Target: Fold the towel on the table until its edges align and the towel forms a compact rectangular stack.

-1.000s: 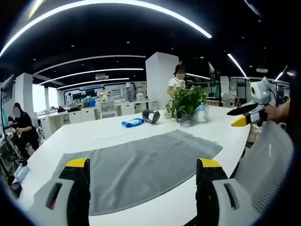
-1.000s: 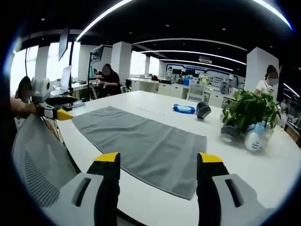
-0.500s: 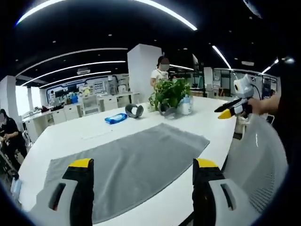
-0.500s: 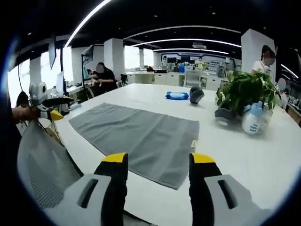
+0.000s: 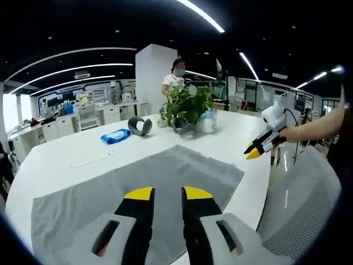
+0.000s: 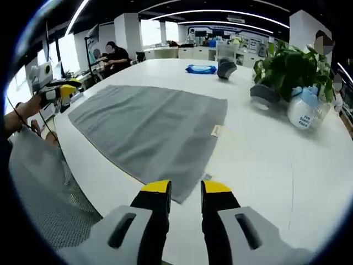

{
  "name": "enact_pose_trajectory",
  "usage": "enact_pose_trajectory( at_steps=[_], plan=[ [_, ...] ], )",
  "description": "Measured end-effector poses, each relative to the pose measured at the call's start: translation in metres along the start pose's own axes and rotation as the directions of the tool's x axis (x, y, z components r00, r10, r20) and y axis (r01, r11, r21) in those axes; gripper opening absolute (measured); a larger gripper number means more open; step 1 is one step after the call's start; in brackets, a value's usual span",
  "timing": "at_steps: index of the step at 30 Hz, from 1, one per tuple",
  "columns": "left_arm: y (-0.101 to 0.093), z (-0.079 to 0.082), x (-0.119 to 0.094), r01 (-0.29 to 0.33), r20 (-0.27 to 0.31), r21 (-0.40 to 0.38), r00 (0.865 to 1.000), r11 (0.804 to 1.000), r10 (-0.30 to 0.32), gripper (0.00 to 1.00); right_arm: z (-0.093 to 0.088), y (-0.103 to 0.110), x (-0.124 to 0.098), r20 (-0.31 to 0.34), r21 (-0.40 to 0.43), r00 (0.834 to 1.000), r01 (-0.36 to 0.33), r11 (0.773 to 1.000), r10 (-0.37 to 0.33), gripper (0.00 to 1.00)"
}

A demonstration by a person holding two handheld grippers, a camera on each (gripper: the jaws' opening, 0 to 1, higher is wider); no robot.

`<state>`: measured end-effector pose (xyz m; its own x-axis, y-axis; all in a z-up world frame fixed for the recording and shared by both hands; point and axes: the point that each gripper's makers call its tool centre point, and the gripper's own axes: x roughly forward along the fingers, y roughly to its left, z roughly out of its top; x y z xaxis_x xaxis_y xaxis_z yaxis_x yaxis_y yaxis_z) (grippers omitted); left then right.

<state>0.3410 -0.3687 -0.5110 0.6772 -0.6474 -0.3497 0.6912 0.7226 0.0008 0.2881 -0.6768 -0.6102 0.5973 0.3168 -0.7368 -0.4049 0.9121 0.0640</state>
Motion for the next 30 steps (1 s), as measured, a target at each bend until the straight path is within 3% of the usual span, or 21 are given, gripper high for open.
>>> enact_pose_trajectory(
  at_steps=[4, 6, 7, 10, 13, 20, 24, 30],
  plan=[
    [-0.013, -0.005, 0.02, 0.029, 0.02, -0.118, 0.999, 0.993, -0.027, 0.23, -0.014, -0.005, 0.013, -0.088, 0.034, 0.996, -0.008, 0.999, 0.011, 0.16],
    [-0.018, -0.008, 0.025, 0.029, 0.029, -0.11, 0.999, 0.994, -0.026, 0.29, -0.018, -0.004, 0.019, -0.106, 0.038, 0.994, -0.013, 0.999, 0.016, 0.16],
    [-0.022, -0.012, 0.027, 0.025, 0.032, -0.112, 0.999, 0.993, -0.022, 0.31, -0.026, 0.0, 0.023, -0.148, 0.069, 0.988, -0.022, 0.997, 0.032, 0.17],
    [-0.028, -0.02, 0.03, 0.015, 0.034, -0.086, 0.999, 0.996, -0.013, 0.37, -0.031, 0.004, 0.029, -0.161, 0.09, 0.986, -0.025, 0.996, 0.04, 0.22],
    [-0.033, -0.028, 0.032, 0.022, 0.013, -0.05, 1.0, 0.999, -0.021, 0.39, -0.035, 0.008, 0.033, -0.177, 0.095, 0.983, -0.029, 0.995, 0.046, 0.17],
    [-0.041, -0.02, 0.03, 0.029, 0.034, 0.026, 0.999, 0.999, -0.029, 0.54, -0.03, 0.007, 0.037, -0.15, 0.161, 0.988, -0.023, 0.987, 0.047, 0.07],
    [-0.043, -0.02, 0.032, 0.034, 0.027, 0.053, 0.999, 0.998, -0.035, 0.55, -0.027, 0.01, 0.036, -0.136, 0.18, 0.989, -0.033, 0.983, 0.058, 0.0],
    [-0.048, -0.02, 0.034, 0.051, 0.021, 0.075, 0.998, 0.996, -0.053, 0.53, -0.011, 0.027, 0.032, -0.048, 0.255, 0.988, -0.129, 0.958, 0.146, 0.0]
  ],
)
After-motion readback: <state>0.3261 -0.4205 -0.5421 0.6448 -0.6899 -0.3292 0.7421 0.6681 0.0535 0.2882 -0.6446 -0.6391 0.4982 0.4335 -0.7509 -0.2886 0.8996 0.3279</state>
